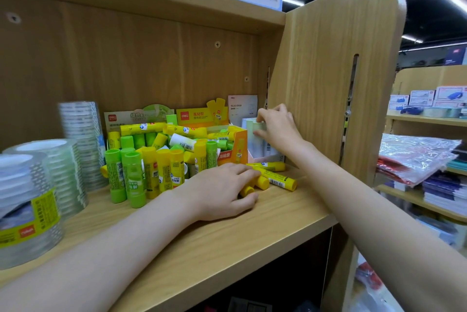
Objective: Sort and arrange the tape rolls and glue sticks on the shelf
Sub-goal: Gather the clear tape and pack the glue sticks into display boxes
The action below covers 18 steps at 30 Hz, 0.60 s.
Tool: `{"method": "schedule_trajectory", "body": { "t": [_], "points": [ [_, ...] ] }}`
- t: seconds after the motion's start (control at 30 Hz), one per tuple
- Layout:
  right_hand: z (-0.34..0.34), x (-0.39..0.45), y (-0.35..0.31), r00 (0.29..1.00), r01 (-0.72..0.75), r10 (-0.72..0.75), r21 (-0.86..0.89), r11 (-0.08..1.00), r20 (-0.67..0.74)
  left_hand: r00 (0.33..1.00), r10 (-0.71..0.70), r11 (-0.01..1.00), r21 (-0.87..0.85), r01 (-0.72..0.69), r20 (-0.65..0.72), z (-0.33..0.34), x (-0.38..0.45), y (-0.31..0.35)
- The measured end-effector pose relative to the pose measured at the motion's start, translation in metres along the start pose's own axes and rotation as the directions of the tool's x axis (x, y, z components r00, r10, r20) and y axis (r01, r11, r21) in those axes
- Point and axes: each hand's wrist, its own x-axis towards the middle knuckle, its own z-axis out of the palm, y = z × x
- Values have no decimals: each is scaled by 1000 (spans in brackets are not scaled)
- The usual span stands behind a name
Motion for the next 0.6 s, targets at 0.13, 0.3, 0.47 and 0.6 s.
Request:
{"method": "schedule_trajectory", "body": {
  "t": [0.13,0.3,0.47,0.6],
  "points": [
    [-6,5,-3,998,33,-25,-161,986,52,1000,2,1000,20,-2,2,-1,-1,0],
    [-26,3,-2,982,49,-16,-175,983,186,1000,-4,999,51,4,7,-3,-3,0],
    [-37,-20,-29,948,232,-274,238,943,164,999,23,996,86,-19,-45,-2,-8,1],
    [-27,-25,-52,903,314,-385,316,895,193,992,44,996,79,-35,-114,-2,-16,3]
  ]
}}
